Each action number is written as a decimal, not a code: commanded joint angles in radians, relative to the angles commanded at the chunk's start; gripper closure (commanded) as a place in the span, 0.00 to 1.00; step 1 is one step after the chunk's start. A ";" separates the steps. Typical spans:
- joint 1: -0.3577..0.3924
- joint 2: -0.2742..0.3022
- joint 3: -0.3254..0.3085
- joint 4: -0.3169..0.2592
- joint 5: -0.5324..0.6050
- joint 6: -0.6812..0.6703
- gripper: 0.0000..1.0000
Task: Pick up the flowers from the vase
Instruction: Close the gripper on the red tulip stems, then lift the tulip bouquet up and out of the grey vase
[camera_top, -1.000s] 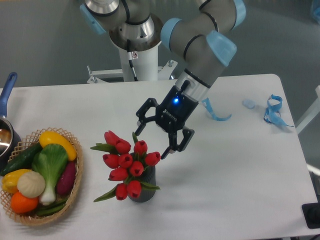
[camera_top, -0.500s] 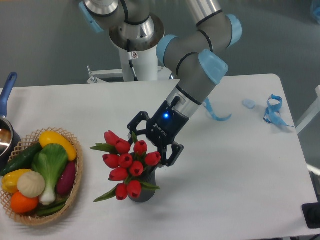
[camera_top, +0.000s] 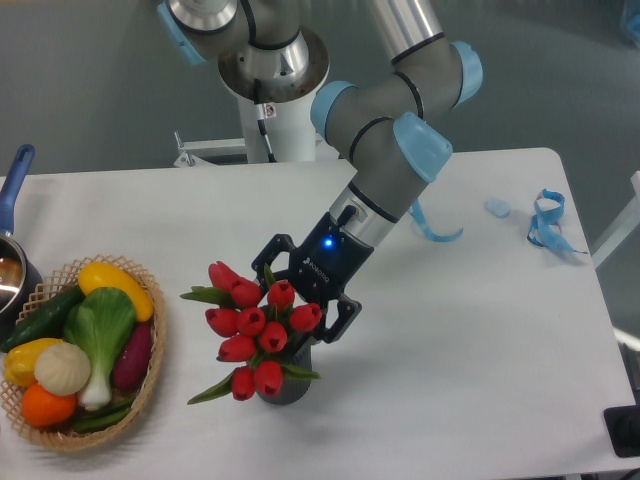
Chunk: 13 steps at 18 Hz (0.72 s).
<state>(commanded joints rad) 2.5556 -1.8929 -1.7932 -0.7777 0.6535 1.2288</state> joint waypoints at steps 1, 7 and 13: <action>0.000 0.000 0.000 0.000 0.000 -0.002 0.55; 0.000 0.006 0.006 -0.002 -0.003 -0.005 0.73; 0.011 0.034 0.049 -0.002 -0.014 -0.092 0.73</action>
<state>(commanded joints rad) 2.5663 -1.8592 -1.7442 -0.7793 0.6397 1.1369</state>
